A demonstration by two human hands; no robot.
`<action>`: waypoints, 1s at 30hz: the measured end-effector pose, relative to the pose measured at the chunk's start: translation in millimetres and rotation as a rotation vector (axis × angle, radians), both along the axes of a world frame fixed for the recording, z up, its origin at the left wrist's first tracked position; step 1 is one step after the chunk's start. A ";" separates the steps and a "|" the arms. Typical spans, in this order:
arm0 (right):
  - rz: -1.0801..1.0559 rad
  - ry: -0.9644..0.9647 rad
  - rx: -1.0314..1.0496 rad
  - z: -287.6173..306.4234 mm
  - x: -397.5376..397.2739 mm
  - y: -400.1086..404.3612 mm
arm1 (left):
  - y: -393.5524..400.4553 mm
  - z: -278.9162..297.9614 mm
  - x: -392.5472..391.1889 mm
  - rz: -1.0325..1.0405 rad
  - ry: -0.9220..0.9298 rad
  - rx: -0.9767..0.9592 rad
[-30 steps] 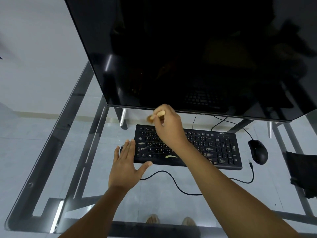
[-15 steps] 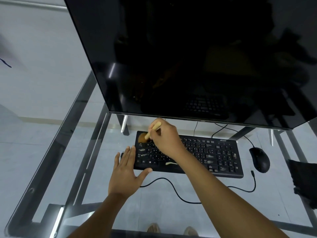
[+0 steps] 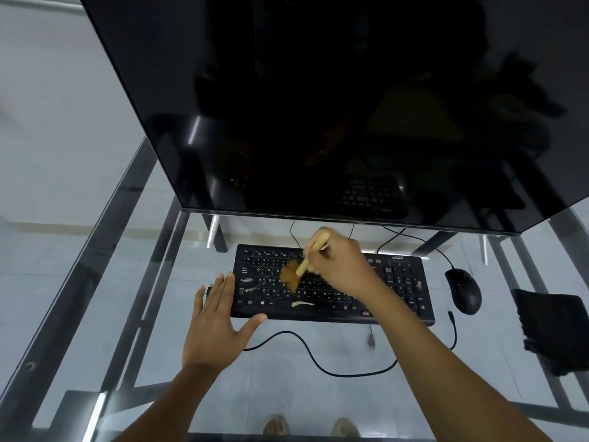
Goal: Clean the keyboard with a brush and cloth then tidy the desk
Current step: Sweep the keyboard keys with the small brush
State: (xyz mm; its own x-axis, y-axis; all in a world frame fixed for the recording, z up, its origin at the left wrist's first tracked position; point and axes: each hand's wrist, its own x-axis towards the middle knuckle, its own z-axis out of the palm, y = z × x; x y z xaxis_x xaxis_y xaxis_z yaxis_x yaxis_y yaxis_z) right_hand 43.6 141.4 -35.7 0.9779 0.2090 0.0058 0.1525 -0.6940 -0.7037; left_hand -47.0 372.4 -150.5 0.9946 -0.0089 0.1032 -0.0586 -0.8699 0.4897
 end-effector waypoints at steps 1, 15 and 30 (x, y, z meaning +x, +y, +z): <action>0.014 -0.027 -0.037 -2.8 0.7 1.9 | 0.5 -1.0 0.0 0.006 -0.005 -0.004; -0.115 0.061 0.033 -1.5 5.4 -7.6 | -0.4 4.3 -0.1 0.001 0.007 0.004; -0.193 -0.111 0.028 2.7 -9.8 -24.8 | -1.4 9.5 -5.2 -0.008 0.032 -0.032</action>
